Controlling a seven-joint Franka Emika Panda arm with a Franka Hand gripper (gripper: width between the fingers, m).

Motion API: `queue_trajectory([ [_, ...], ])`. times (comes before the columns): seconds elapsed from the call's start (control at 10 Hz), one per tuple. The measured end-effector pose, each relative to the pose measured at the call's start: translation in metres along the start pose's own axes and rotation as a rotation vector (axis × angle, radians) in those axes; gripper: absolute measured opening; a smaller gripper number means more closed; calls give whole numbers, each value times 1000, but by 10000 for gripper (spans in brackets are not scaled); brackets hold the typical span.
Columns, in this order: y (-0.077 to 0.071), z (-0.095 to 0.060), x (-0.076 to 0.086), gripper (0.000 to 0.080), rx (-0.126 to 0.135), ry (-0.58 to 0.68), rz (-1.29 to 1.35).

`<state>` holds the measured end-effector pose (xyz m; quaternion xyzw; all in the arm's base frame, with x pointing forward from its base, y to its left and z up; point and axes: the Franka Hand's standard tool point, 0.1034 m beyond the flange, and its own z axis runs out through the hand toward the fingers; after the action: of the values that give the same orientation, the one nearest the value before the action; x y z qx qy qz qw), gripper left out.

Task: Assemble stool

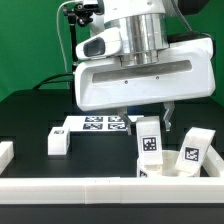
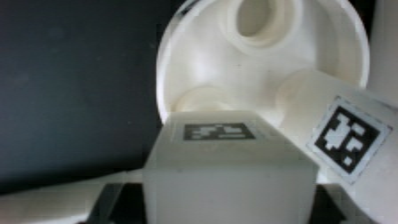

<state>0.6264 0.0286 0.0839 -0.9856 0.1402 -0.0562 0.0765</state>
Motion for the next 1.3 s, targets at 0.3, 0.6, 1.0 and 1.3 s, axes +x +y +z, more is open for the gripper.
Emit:
queue_trajectory([
  [0.3, -11, 2, -4, 340, 5, -5, 245],
  [0.6, -13, 2, -5, 340, 23, -12, 486],
  [1.0, -20, 3, -8, 340, 19, -20, 785],
  [1.3, -21, 3, -10, 340, 27, -61, 935],
])
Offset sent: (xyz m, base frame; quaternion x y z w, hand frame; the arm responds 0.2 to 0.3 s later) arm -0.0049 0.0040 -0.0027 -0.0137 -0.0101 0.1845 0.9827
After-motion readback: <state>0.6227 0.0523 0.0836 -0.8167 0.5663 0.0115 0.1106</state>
